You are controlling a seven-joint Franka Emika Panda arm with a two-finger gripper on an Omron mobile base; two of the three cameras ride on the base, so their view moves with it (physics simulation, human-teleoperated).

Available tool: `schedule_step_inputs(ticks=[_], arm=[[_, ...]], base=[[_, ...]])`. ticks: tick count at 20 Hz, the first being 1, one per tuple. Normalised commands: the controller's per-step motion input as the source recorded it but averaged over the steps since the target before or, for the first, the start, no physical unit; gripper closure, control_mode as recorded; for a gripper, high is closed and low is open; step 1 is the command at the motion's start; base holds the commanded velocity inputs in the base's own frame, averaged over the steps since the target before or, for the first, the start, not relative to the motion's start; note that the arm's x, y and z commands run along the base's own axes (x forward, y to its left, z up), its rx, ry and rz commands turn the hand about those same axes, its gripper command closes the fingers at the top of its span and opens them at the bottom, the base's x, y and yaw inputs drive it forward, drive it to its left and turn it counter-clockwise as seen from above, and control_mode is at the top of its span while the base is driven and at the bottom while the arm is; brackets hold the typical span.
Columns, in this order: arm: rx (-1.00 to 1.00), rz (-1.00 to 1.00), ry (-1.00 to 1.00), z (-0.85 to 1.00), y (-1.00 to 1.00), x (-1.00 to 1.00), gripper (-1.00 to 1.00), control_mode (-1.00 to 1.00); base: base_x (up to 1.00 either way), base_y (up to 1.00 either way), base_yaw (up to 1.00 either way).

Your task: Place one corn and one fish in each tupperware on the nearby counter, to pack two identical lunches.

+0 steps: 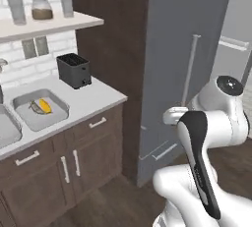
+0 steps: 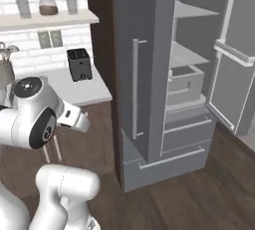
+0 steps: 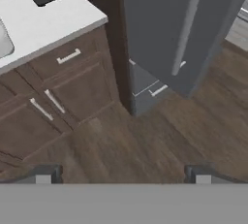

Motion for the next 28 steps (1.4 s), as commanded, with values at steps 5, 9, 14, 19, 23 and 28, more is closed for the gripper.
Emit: schedule_step_inputs(ticks=[5, 9, 14, 19, 23, 28], arm=[[0.0, 0.0, 0.0, 0.0, 0.0, 0.0, -1.0, 1.0], [0.0, 0.0, 0.0, 0.0, 0.0, 0.0, -1.0, 1.0], [0.0, 0.0, 0.0, 0.0, 0.0, 0.0, -1.0, 1.0], [0.0, 0.0, 0.0, 0.0, 0.0, 0.0, -1.0, 1.0], [0.0, 0.0, 0.0, 0.0, 0.0, 0.0, -1.0, 1.0], [0.0, 0.0, 0.0, 0.0, 0.0, 0.0, -1.0, 1.0]], base=[[0.22, -0.97, -0.72], [0.4, -1.0, -0.6], [0.86, -0.92, -0.26], [1.0, -0.75, 0.18], [1.0, -0.64, 0.28], [0.62, -0.22, 0.64]])
